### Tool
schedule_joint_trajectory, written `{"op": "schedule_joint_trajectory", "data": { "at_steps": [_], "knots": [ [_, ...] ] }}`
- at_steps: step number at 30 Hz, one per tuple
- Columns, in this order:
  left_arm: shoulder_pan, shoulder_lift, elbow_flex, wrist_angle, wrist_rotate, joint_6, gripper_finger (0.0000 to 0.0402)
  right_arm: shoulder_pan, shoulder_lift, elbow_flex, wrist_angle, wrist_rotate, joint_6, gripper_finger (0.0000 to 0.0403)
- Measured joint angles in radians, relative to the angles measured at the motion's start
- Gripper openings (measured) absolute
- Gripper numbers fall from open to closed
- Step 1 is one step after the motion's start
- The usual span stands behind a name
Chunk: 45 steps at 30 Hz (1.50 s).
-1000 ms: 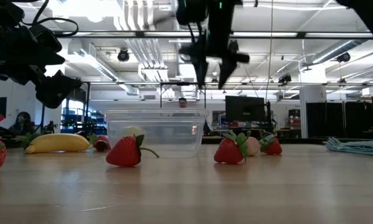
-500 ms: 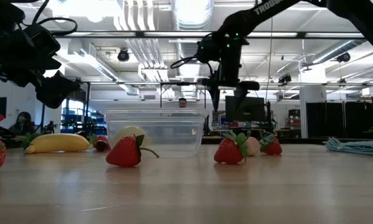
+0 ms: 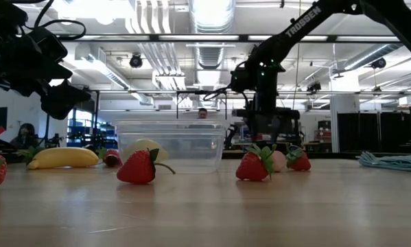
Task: Pick and placing Produce into tupperware
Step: Put the peach into the transparent bin
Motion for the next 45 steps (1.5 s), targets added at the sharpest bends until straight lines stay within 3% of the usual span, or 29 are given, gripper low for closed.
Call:
{"op": "schedule_joint_trajectory", "data": {
  "at_steps": [20,32,45],
  "knots": [
    [0.0,0.0,0.0,-0.001,-0.001,0.0,0.0249,-0.011,0.0,-0.111,0.155,-0.007,0.023,0.0234],
    [0.0,0.0,0.0,-0.001,-0.001,0.0,0.0249,-0.009,0.0,-0.157,0.228,-0.041,0.061,0.0242],
    [0.0,0.0,0.0,-0.001,-0.001,0.0,0.0249,-0.009,0.0,-0.172,0.232,-0.049,0.07,0.0188]
  ]
}}
